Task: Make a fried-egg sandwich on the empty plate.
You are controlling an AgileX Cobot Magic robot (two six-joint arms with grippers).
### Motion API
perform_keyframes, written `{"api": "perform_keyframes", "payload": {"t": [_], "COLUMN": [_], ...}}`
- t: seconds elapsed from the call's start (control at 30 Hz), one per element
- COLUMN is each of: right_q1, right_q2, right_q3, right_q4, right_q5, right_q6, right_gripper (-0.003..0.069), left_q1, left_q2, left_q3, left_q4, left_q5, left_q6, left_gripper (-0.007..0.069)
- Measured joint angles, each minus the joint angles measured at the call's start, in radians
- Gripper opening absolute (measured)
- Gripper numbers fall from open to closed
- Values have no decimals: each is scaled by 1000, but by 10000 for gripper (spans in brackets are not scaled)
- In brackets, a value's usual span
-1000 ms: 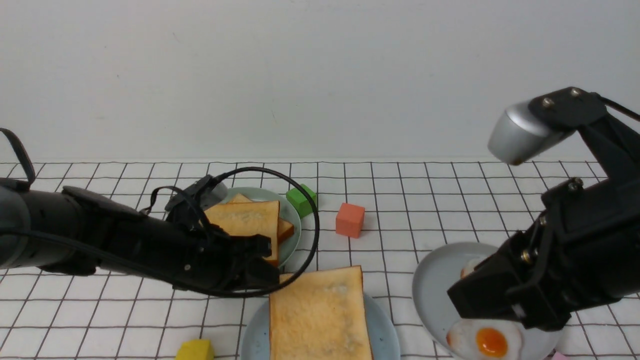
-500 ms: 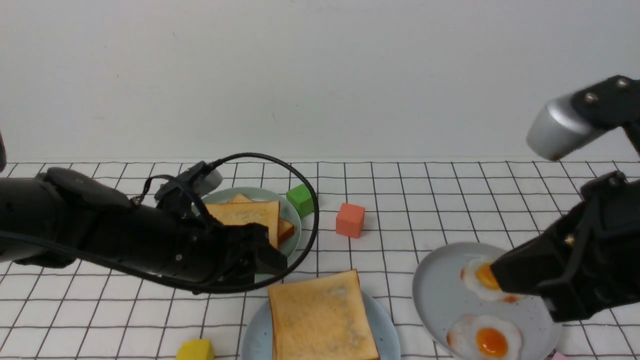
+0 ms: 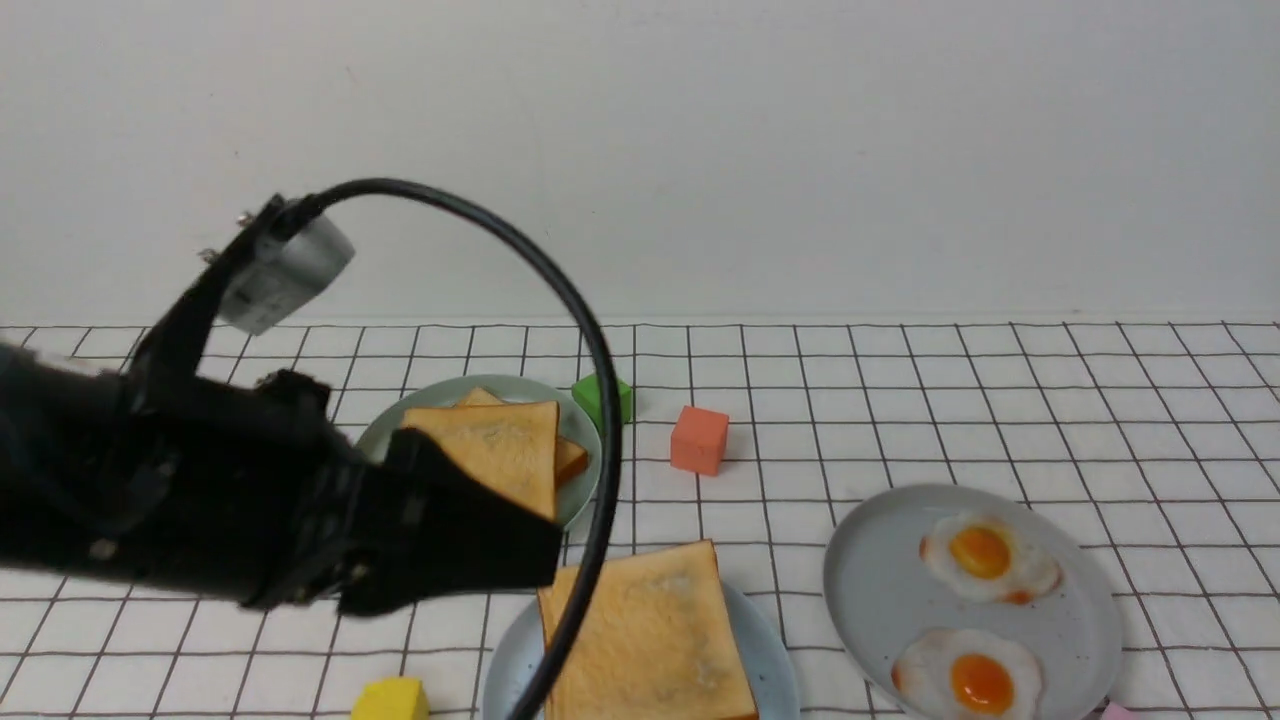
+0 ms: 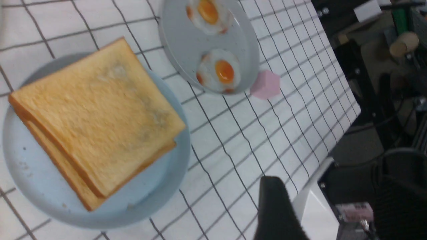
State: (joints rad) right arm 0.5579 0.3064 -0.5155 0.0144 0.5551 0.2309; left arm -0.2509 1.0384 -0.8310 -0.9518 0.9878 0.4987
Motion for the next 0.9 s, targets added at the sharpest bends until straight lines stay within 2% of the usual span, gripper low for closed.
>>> {"api": "perform_keyframes", "payload": {"t": [0.03, 0.07, 0.17, 0.23, 0.27, 0.37, 0.4, 0.53, 0.63, 0.9], "right_q1": [0, 0, 0, 0, 0, 0, 0, 0, 0, 0], "right_q2": [-10, -94, -193, -224, -250, -277, -277, -278, -278, -278], "right_q3": [8, 71, 147, 173, 198, 238, 240, 256, 257, 259], "right_q4": [0, -2, -22, -40, -58, -90, -92, -101, -104, -104], "right_q5": [-10, -57, -130, -168, -200, -267, -267, -277, -277, -277], "right_q6": [0, 0, 0, 0, 0, 0, 0, 0, 0, 0], "right_gripper": [-10, -8, -6, -6, -6, -3, -3, -1, 3, 7], "left_q1": [0, 0, 0, 0, 0, 0, 0, 0, 0, 0], "left_q2": [0, -98, -234, -297, -369, -523, -523, -694, -774, -862], "left_q3": [4, 47, 135, 171, 207, 241, 241, 242, 242, 242], "left_q4": [5, 52, 137, 182, 233, 340, 344, 389, 388, 387], "left_q5": [7, 61, 101, 107, 114, 136, 136, 127, 134, 161], "left_q6": [-5, -63, -191, -248, -335, -518, -526, -688, -732, -745], "left_gripper": [335, 221, 69, 11, -13, -13, -13, -13, -13, -13]}}
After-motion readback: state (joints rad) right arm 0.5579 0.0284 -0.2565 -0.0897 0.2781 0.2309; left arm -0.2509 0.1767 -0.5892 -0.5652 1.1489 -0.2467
